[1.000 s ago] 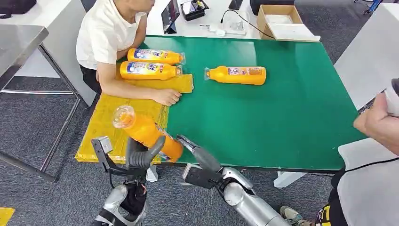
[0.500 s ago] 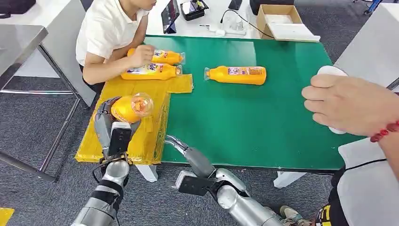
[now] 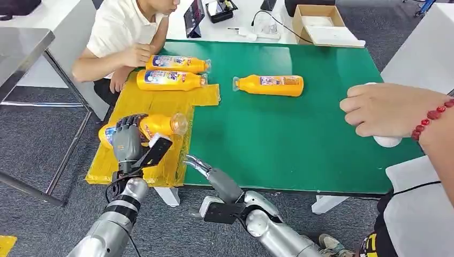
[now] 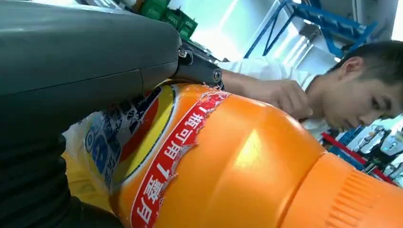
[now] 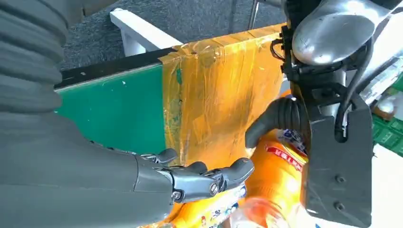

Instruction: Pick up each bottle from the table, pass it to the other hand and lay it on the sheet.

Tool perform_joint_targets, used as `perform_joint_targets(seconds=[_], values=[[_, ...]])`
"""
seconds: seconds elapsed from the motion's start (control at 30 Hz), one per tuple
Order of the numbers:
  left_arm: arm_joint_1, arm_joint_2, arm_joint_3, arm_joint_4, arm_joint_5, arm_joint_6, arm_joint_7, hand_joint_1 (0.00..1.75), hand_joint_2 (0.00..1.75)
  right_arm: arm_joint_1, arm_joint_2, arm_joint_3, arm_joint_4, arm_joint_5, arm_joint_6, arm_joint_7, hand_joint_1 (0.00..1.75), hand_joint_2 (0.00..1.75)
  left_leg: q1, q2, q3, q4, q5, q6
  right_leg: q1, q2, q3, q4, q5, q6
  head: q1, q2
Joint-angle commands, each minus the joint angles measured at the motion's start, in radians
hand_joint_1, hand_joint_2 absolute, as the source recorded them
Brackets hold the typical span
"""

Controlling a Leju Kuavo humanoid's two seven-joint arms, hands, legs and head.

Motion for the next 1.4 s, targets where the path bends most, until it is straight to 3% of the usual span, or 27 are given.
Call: perform_joint_targets(seconds=[0.03, 0.27, 0.43, 0.57, 0.7, 0.73, 0.77, 0.8, 0.87, 0.93, 1.03, 1.07, 1.13, 1.4], values=[[-0.188, 0.103, -0.145, 0.365, -0.185, -0.126, 0.253, 1.75, 1.75, -0.04, 0.002, 0.025, 0.019, -0.011, 0.027, 0.0, 0.0, 1.75, 0.0, -0.001, 0.005, 0.0, -0.001, -0.001, 0.001, -0.001, 0.005, 0.001, -0.002, -0.002, 0.0, 0.0], [-0.234, 0.108, -0.226, 0.391, -0.227, -0.333, 0.302, 1.75, 1.75, -0.029, 0.018, 0.011, 0.012, -0.002, 0.044, 0.008, 0.0, 1.75, 0.0, 0.0, 0.003, 0.0, 0.0, -0.001, 0.001, -0.001, 0.003, 0.001, -0.001, -0.002, 0.0, 0.0], [-0.234, 0.097, -0.239, 0.361, -0.137, -0.509, 0.221, 1.75, 1.75, -0.015, 0.023, -0.001, 0.013, 0.012, 0.059, 0.003, 0.0, 1.75, 0.0, -0.002, 0.004, 0.0, 0.0, -0.001, 0.0, -0.001, 0.004, 0.001, -0.002, -0.002, 0.0, 0.0], [-0.24, 0.104, -0.314, 0.351, -0.145, -0.553, 0.226, 1.75, 1.75, -0.015, 0.026, -0.01, 0.024, 0.018, 0.063, -0.004, 0.0, 1.75, 0.0, -0.002, 0.005, -0.001, 0.0, -0.001, 0.0, 0.0, 0.006, 0.0, -0.001, -0.002, 0.0, 0.0], [-0.24, 0.104, -0.314, 0.351, -0.145, -0.553, 0.226, 1.75, 1.75, -0.015, 0.026, -0.01, 0.024, 0.018, 0.063, -0.004, 0.0, 1.75, 0.0, -0.002, 0.006, -0.001, 0.0, -0.001, 0.0, -0.001, 0.006, 0.0, -0.001, -0.002, 0.0, 0.0], [-0.24, 0.104, -0.324, 0.35, -0.143, -0.549, 0.229, 0.8, 1.75, -0.014, 0.027, -0.013, 0.025, 0.018, 0.063, -0.005, 0.0, 1.75, 0.0, -0.002, 0.008, -0.001, 0.0, -0.002, 0.001, 0.0, 0.008, 0.0, -0.002, -0.003, 0.0, 0.0], [-0.239, 0.104, -0.33, 0.346, -0.128, -0.544, 0.224, 0.12, 1.75, -0.013, 0.027, -0.015, 0.025, 0.02, 0.064, -0.006, 0.0, 1.75, 0.0, -0.003, 0.005, -0.001, 0.001, -0.001, 0.0, -0.001, 0.005, 0.0, -0.001, -0.001, 0.0, 0.0], [-0.237, 0.1, -0.333, 0.342, -0.096, -0.552, 0.204, 0.02, 1.75, -0.011, 0.027, -0.017, 0.027, 0.022, 0.064, -0.007, 0.0, 1.75, 0.0, -0.002, 0.006, -0.001, 0.0, -0.001, 0.0, 0.0, 0.007, 0.0, -0.001, -0.002, 0.0, 0.0], [-0.222, 0.093, -0.313, 0.317, -0.012, -0.574, 0.138, 0.0, 1.75, -0.007, 0.026, -0.019, 0.031, 0.025, 0.064, -0.008, 0.0, 1.75, 0.0, -0.003, 0.005, -0.001, 0.001, -0.001, 0.0, -0.001, 0.006, 0.0, -0.001, -0.002, 0.0, 0.0], [-0.171, 0.076, -0.282, 0.226, 0.166, -0.612, -0.021, 0.0, 1.75, -0.003, 0.022, -0.018, 0.039, 0.027, 0.062, -0.014, 0.0, 1.75, 0.0, -0.002, 0.007, -0.001, 0.0, -0.001, 0.0, 0.0, 0.007, -0.001, -0.001, -0.002, 0.0, 0.0], [-0.1, 0.08, -0.302, 0.085, 0.4, -0.772, -0.151, 0.0, 1.75, -0.003, 0.02, -0.017, 0.05, 0.026, 0.059, -0.032, 0.0, 1.75, 0.0, -0.001, 0.008, -0.001, -0.001, -0.001, 0.0, -0.001, 0.008, 0.0, -0.003, -0.002, 0.0, 0.0], [-0.069, 0.095, -0.322, 0.017, 0.518, -0.861, -0.141, 0.0, 1.75, -0.003, 0.018, -0.015, 0.054, 0.026, 0.059, -0.035, 0.0, 1.75, 0.0, -0.001, 0.005, -0.001, 0.0, -0.001, 0.0, -0.001, 0.005, 0.0, -0.001, -0.001, 0.0, 0.0], [-0.048, 0.114, -0.357, -0.034, 0.606, -0.895, -0.121, 0.0, 1.75, -0.001, 0.015, -0.015, 0.054, 0.025, 0.058, -0.039, 0.0, 1.75, 0.0, 0.001, 0.01, -0.001, -0.003, -0.002, 0.001, 0.001, 0.009, 0.0, -0.004, -0.003, -0.001, 0.0], [-0.061, 0.12, -0.412, -0.005, 0.684, -0.789, -0.055, 0.0, 1.75, 0.012, 0.01, -0.021, 0.055, 0.028, 0.055, -0.034, 0.0, 1.75, 0.001, -0.002, 0.003, 0.0, 0.0, -0.002, 0.001, -0.001, 0.004, 0.0, -0.002, -0.002, 0.0, 0.0]])
